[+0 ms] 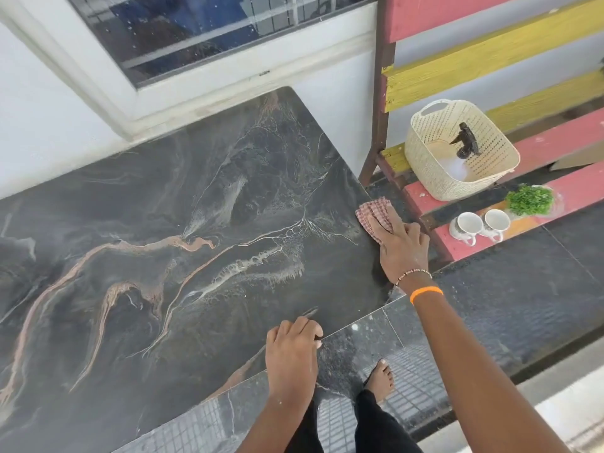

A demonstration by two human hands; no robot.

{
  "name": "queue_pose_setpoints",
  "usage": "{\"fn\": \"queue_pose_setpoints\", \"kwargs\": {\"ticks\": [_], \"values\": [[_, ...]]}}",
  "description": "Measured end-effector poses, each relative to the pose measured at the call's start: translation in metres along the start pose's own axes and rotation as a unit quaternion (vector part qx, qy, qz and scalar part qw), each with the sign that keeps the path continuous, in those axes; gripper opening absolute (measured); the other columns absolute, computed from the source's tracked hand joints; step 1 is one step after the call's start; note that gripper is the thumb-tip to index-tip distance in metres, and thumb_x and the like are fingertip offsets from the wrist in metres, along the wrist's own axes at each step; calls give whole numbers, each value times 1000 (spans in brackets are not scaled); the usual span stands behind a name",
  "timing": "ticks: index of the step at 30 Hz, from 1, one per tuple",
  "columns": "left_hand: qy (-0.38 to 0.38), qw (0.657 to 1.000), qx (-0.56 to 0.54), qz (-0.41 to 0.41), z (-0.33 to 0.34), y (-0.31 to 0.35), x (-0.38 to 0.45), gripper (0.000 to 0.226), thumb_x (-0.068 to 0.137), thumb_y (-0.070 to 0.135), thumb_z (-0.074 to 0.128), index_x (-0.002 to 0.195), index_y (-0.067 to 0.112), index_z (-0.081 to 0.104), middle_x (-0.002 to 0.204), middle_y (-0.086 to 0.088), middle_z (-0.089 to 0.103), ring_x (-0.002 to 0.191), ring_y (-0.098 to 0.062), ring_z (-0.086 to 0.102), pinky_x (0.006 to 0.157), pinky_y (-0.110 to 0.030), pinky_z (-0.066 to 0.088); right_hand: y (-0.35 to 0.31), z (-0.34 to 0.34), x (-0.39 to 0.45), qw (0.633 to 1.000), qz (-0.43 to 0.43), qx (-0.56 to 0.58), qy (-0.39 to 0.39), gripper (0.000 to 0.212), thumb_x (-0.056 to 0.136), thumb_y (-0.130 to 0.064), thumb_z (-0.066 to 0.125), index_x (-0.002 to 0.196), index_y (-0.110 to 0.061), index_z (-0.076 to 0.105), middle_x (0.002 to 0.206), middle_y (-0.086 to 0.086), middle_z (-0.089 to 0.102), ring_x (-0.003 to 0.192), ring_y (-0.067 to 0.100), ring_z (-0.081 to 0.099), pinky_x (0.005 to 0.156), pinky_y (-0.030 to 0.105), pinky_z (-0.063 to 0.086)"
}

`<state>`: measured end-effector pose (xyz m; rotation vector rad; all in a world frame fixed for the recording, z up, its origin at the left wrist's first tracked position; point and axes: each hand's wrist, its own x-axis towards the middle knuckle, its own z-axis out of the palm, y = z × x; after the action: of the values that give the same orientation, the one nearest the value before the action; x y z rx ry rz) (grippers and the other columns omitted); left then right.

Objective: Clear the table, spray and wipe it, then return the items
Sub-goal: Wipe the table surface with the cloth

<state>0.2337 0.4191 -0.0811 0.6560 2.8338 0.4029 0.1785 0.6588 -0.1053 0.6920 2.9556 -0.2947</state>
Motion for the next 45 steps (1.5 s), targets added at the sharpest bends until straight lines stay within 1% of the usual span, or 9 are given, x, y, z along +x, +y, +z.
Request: {"fn": "queue_pose_setpoints", "kwargs": {"ticks": [5,10,15,23,27,32,35,39,45], "values": [[12,1000,-3,0,0,1,2,40,44,8,91,65,29,65,65,17,61,57,-11,57,56,-25,49,26,9,-76,999,40,11,1,45,91,-15,48,133,-33,46,159,-3,12,121,31,32,94,43,29],[5,999,-13,32,-4,-3,2,38,46,12,91,68,30,66,66,18,63,58,-11,58,53,-25,45,-3,16,-89,996,84,-30,-15,65,85,-8,45,145,-27,26,158,11,6,116,34,33,91,43,32],[-20,994,-53,90,-9,-22,-8,37,59,13,86,89,28,70,84,17,66,71,-9,62,60,-23,49,-46,22,-70,996,70,-49,-22,69,86,-10,42,148,-20,14,156,19,3,123,37,29,91,46,34],[15,995,-94,-38,-18,-79,-54,27,70,-2,69,85,21,68,87,10,63,73,-13,58,63,-24,49,-186,45,-59,979,-194,6,-64,76,82,-8,47,146,-32,14,158,10,2,124,34,27,94,46,28],[34,992,-97,-74,-13,-96,-87,34,67,-4,71,94,18,68,99,6,64,86,-11,54,72,-17,43,-227,49,-75,930,-340,45,-135,75,80,0,44,141,-41,29,159,-3,6,127,34,24,100,49,22],[5,996,-69,-55,-8,-91,-113,48,52,-2,78,95,15,69,112,-3,64,101,-20,57,73,-33,58,-204,43,-84,847,-480,69,-217,72,78,12,39,124,-40,57,152,-17,29,128,25,30,107,44,14],[-17,995,-56,-81,-9,-80,-112,55,47,4,82,99,17,67,121,-5,62,97,-24,63,73,-30,57,-161,31,-72,847,-466,86,-239,76,76,16,36,120,-41,60,149,-23,33,130,18,28,111,41,12],[-50,993,25,-107,-13,-67,-108,63,44,22,86,104,16,68,119,-7,65,95,-22,67,76,-35,58,-93,13,-49,901,-373,103,-194,79,72,17,35,116,-43,62,144,-28,29,128,20,33,103,29,13],[-80,983,120,-112,0,-59,-112,76,44,29,87,113,4,66,120,-13,65,108,-30,64,87,-48,53,6,-5,-35,973,-171,106,-109,75,75,9,46,122,-49,53,148,-24,28,123,22,36,106,37,15]]}}
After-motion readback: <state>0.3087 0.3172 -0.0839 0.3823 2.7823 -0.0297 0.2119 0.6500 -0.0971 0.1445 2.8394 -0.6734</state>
